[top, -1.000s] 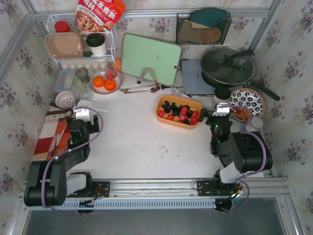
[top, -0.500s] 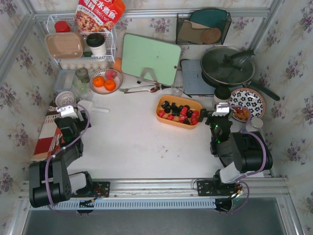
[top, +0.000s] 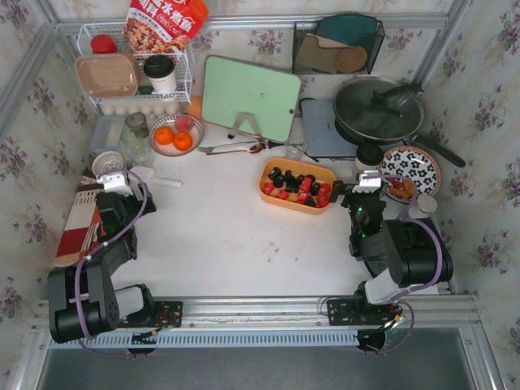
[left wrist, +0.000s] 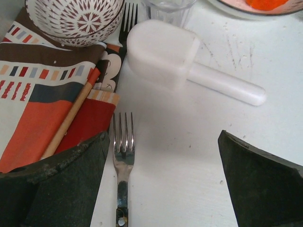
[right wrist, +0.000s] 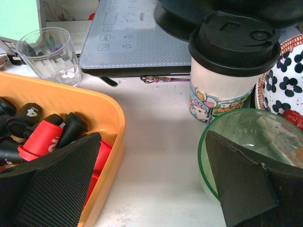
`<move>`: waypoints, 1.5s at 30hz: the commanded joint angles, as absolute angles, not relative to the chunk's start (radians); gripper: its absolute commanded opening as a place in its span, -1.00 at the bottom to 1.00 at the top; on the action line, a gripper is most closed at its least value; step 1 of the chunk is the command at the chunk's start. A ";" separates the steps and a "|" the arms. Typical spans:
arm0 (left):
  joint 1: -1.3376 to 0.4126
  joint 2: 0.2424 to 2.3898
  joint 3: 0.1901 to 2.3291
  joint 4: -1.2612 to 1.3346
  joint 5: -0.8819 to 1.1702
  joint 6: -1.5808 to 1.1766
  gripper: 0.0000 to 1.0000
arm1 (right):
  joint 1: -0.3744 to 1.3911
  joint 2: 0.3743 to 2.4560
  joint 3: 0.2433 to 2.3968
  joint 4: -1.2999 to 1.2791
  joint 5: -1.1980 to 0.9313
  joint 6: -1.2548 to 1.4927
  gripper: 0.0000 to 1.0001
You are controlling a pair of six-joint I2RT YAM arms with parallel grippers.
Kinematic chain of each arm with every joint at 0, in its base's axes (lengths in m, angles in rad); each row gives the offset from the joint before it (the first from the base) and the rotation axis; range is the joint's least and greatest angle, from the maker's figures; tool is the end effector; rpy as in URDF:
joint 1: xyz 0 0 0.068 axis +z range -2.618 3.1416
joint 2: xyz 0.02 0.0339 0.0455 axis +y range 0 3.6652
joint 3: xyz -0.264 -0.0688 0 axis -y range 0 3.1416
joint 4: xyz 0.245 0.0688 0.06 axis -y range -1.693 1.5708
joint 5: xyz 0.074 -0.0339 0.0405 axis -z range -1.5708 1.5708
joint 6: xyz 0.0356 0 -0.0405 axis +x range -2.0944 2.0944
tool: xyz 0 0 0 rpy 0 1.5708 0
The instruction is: Mix the coffee capsules in the storage basket
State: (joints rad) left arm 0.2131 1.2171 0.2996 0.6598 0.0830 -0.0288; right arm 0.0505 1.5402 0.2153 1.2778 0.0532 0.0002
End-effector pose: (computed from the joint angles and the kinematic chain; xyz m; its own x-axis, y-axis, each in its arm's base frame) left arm 0.2264 0.0460 0.1752 -0.2452 -0.0824 -0.9660 -0.1395 0.9890 -0.0490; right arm 0.2390 0.0102 0.1492 -0.0470 -0.0022 -0.9989 0.0027 1.0000 -0.0023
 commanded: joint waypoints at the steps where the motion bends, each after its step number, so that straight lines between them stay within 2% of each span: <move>1: 0.215 1.223 0.329 0.652 0.139 -0.103 0.99 | 0.051 1.541 0.220 1.289 0.051 -0.003 1.00; 3: 0.206 1.276 0.292 0.820 0.220 -0.121 1.00 | 0.051 1.541 0.219 1.290 0.050 -0.004 1.00; 7: 0.183 1.404 0.387 0.757 0.323 -0.070 1.00 | 0.051 1.542 0.219 1.290 0.049 -0.002 1.00; 12: 0.045 1.475 0.486 0.623 0.239 0.081 1.00 | 0.050 1.541 0.218 1.290 0.045 -0.004 1.00; 14: 0.039 1.492 0.434 0.701 0.162 0.055 1.00 | 0.051 1.541 0.219 1.290 0.046 -0.004 1.00; 15: 0.038 1.525 0.403 0.823 0.143 0.045 1.00 | 0.051 1.542 0.219 1.291 0.046 -0.005 1.00; 16: 0.037 1.530 0.406 0.852 0.137 0.044 1.00 | 0.051 1.542 0.219 1.292 0.046 -0.006 1.00; 18: 0.017 1.501 0.438 0.721 0.100 0.058 1.00 | 0.050 1.541 0.218 1.292 0.048 -0.006 1.00; 45: 0.012 1.501 0.433 0.735 0.087 0.058 1.00 | 0.051 1.540 0.220 1.288 0.043 -0.003 1.00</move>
State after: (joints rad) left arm 0.0113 1.5059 0.4278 0.7124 0.0868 0.0505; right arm 0.0502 1.5402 0.2153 1.2778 0.0494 -0.0032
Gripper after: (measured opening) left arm 1.000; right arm 1.000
